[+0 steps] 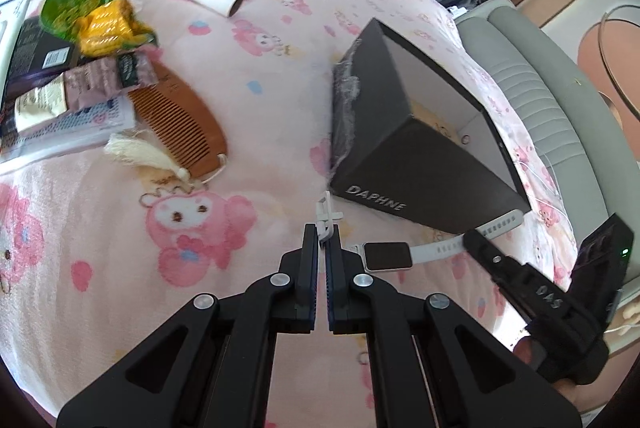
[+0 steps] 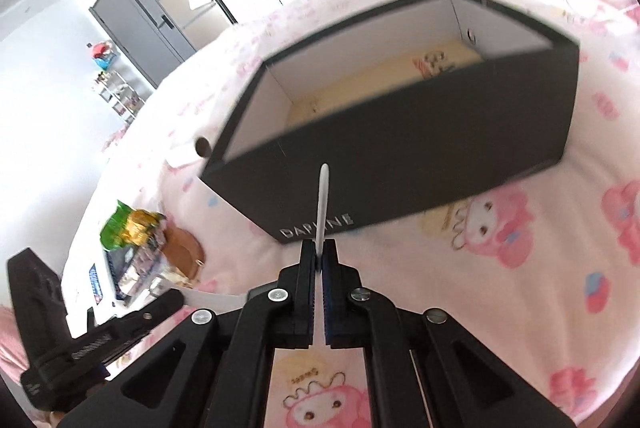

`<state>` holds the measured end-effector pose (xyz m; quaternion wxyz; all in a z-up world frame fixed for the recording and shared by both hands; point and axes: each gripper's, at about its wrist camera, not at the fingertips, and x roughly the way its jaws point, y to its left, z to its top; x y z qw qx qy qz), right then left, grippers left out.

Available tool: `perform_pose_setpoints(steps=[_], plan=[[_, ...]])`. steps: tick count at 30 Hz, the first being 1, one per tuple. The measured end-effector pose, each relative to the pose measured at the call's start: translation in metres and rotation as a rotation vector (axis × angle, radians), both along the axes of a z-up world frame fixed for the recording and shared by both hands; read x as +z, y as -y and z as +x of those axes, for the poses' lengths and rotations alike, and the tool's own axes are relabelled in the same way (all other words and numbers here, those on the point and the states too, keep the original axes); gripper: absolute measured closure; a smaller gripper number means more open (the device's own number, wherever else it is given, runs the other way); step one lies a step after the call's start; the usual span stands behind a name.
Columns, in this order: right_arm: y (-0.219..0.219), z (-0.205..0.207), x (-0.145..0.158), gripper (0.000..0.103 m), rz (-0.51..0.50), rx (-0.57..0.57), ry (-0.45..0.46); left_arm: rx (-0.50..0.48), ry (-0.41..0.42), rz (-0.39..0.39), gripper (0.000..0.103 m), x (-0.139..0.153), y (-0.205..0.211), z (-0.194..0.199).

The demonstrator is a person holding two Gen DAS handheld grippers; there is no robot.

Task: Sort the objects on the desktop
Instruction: 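Lower the white watch into the black DAPHNE box with the left gripper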

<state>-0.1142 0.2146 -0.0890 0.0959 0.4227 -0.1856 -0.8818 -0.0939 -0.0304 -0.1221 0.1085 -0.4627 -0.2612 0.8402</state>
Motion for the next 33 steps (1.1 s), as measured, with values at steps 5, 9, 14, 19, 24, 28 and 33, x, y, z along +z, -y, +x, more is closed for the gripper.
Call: perform_pose_setpoints(steps=[5, 9, 14, 19, 24, 28, 33], plan=[[-0.008, 0.003, 0.037, 0.101, 0.017, 0.003, -0.074, -0.054, -0.047, 0.005, 0.102, 0.026, -0.021, -0.011], [-0.023, -0.007, 0.056, 0.101, 0.028, -0.021, -0.119, -0.111, -0.104, -0.021, 0.102, 0.054, -0.045, -0.036], [-0.048, -0.028, 0.072, 0.101, 0.024, -0.055, -0.142, -0.152, -0.153, -0.032, 0.102, 0.078, -0.071, -0.073], [-0.066, -0.055, 0.080, 0.101, 0.033, -0.078, -0.158, -0.174, -0.181, -0.040, 0.102, 0.087, -0.093, -0.111], [-0.075, -0.085, 0.066, 0.101, 0.038, -0.092, -0.133, -0.160, -0.149, -0.057, 0.102, 0.068, -0.106, -0.144], [-0.083, -0.101, 0.040, 0.101, 0.010, -0.112, -0.058, -0.142, -0.078, -0.061, 0.102, 0.040, -0.107, -0.162], [-0.087, -0.112, 0.018, 0.101, -0.016, -0.137, 0.020, -0.141, -0.006, -0.055, 0.102, 0.022, -0.106, -0.171]])
